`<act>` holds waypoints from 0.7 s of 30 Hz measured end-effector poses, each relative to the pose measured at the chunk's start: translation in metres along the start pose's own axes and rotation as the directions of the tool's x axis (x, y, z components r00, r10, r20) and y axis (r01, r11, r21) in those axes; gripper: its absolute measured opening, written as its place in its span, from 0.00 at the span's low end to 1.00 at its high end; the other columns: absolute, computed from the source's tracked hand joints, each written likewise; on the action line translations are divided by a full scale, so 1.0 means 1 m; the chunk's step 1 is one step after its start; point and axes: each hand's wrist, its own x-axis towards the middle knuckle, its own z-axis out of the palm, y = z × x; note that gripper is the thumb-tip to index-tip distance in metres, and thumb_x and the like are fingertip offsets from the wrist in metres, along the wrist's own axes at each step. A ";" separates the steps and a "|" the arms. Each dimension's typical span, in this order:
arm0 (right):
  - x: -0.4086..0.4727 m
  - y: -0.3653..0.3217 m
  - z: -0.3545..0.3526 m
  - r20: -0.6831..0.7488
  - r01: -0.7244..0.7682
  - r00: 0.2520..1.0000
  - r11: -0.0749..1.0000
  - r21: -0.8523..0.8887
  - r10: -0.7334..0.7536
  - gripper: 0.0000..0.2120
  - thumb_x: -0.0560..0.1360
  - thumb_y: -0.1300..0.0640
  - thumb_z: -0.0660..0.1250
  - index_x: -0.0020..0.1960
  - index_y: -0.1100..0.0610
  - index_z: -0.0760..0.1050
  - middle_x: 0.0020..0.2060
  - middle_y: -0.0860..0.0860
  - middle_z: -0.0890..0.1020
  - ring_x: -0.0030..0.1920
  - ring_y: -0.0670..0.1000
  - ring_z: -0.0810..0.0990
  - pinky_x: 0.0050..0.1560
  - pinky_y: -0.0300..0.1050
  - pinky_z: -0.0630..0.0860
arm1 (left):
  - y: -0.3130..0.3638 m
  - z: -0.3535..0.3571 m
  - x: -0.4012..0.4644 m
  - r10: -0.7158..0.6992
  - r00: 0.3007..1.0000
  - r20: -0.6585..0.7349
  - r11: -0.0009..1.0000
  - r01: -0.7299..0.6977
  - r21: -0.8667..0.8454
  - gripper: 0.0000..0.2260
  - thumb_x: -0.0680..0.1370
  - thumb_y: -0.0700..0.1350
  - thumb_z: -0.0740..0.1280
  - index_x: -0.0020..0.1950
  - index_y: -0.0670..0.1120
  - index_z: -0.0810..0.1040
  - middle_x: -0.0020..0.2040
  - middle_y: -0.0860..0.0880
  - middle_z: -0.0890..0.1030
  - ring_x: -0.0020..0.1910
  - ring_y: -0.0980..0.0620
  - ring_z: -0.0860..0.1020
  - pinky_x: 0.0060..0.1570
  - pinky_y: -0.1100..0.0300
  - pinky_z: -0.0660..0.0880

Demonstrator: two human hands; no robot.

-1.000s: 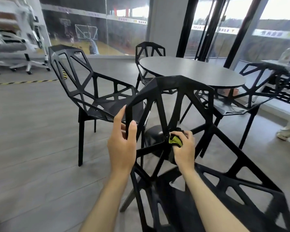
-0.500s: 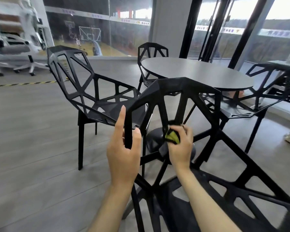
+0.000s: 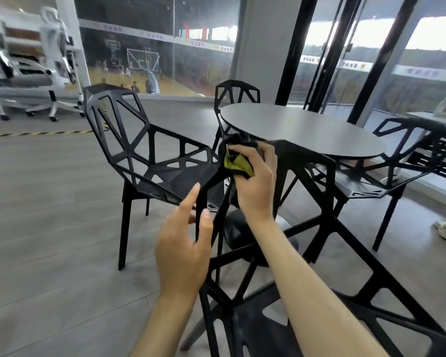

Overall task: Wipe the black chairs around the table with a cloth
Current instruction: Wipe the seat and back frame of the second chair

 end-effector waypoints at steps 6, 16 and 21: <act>0.010 0.005 -0.015 0.105 0.028 0.994 0.999 -0.040 -0.023 0.23 0.72 0.67 0.73 0.63 0.48 0.83 0.60 0.46 0.75 0.59 0.49 0.70 0.62 0.29 0.63 | 0.051 0.029 0.114 -0.050 0.990 0.128 0.999 0.047 0.021 0.20 0.86 0.57 0.47 0.55 0.49 0.75 0.45 0.53 0.77 0.50 0.48 0.76 0.49 0.47 0.72; 0.063 0.076 -0.049 0.187 0.120 0.979 0.972 -0.200 -0.083 0.28 0.72 0.72 0.68 0.68 0.51 0.80 0.69 0.50 0.75 0.68 0.54 0.76 0.70 0.51 0.75 | 0.056 0.056 0.137 -0.285 0.759 0.586 0.933 0.080 0.350 0.38 0.78 0.75 0.35 0.82 0.61 0.59 0.77 0.43 0.72 0.76 0.36 0.67 0.72 0.39 0.64; 0.058 0.066 -0.036 -0.108 -0.266 0.960 0.961 -0.080 0.257 0.22 0.76 0.69 0.69 0.66 0.51 0.81 0.73 0.51 0.75 0.72 0.52 0.75 0.74 0.51 0.71 | 0.059 0.053 0.131 -0.207 0.787 0.582 0.919 -0.048 0.391 0.35 0.77 0.75 0.34 0.80 0.66 0.57 0.76 0.47 0.73 0.75 0.37 0.69 0.71 0.38 0.66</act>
